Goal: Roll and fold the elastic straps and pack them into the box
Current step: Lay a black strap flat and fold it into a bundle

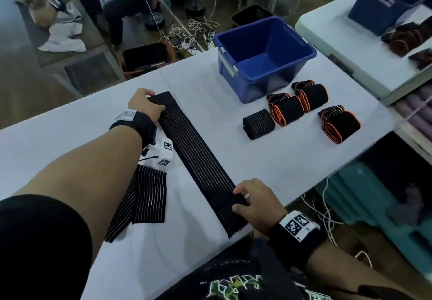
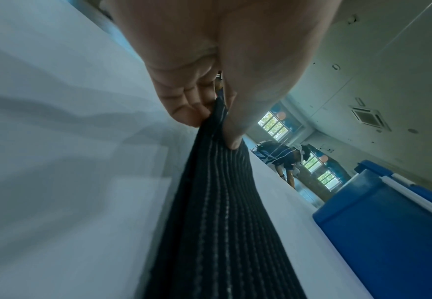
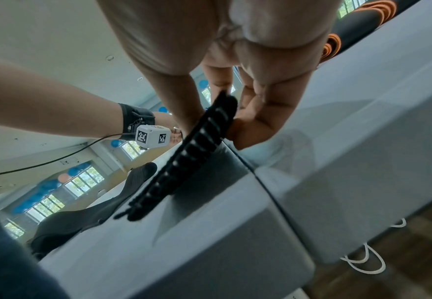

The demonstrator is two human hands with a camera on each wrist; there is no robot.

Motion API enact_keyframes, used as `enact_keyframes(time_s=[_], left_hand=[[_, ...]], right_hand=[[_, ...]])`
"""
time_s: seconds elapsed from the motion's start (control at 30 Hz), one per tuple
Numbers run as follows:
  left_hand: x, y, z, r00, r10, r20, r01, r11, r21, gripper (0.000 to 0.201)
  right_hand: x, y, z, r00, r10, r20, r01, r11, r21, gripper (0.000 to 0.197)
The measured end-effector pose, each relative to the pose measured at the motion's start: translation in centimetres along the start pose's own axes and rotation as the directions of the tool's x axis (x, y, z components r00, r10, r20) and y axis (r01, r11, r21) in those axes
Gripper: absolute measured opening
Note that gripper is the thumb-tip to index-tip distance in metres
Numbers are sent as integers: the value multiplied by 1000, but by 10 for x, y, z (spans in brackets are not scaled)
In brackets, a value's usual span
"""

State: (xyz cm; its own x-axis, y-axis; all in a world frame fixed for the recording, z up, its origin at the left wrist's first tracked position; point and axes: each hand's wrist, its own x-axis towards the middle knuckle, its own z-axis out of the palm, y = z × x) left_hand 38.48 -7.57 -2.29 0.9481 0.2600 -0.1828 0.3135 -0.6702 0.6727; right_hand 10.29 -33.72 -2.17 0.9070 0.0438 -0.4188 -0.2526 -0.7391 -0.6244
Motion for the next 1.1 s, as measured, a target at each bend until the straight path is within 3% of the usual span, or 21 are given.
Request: enact_keyframes(time_s=[0.2,0.3,0.4,0.53,0.67,0.73,0.8,0.97,1.1], left_hand=[[-1,-5,-12,1000,-15,8,14,997,73,45],[-22,-6,-20,998,70,4,-70,990,119,39],[-67,-12,-25,978,209,14,-209,969,134,26],[-164,-22,-19,932,332,148,-347,933,95,7],[-258,-41,0,847,382,370,-424,905,35,7],[-293,-51,12,804,430,411,-472,881,2,11],[-317,-60,24,783,454,425,-506,863,10,28],[-348,-69,45,823,391,411,-502,840,205,68],[-356,-66,54,868,363,339,-457,850,261,63]], right_hand=[[9,3,-5,997,-40,73,40,999,-2,34],[11,7,-8,985,-105,140,113,992,-53,38],[11,13,-12,965,-172,200,192,978,-83,38],[14,21,-16,927,-263,267,298,950,-97,39],[12,29,-20,856,-429,290,478,869,-126,44],[13,33,-21,799,-524,294,579,802,-146,45],[16,37,-21,739,-596,314,652,750,-113,43],[23,44,-20,671,-616,412,695,717,-61,63],[20,46,-21,654,-641,402,728,678,-103,65]])
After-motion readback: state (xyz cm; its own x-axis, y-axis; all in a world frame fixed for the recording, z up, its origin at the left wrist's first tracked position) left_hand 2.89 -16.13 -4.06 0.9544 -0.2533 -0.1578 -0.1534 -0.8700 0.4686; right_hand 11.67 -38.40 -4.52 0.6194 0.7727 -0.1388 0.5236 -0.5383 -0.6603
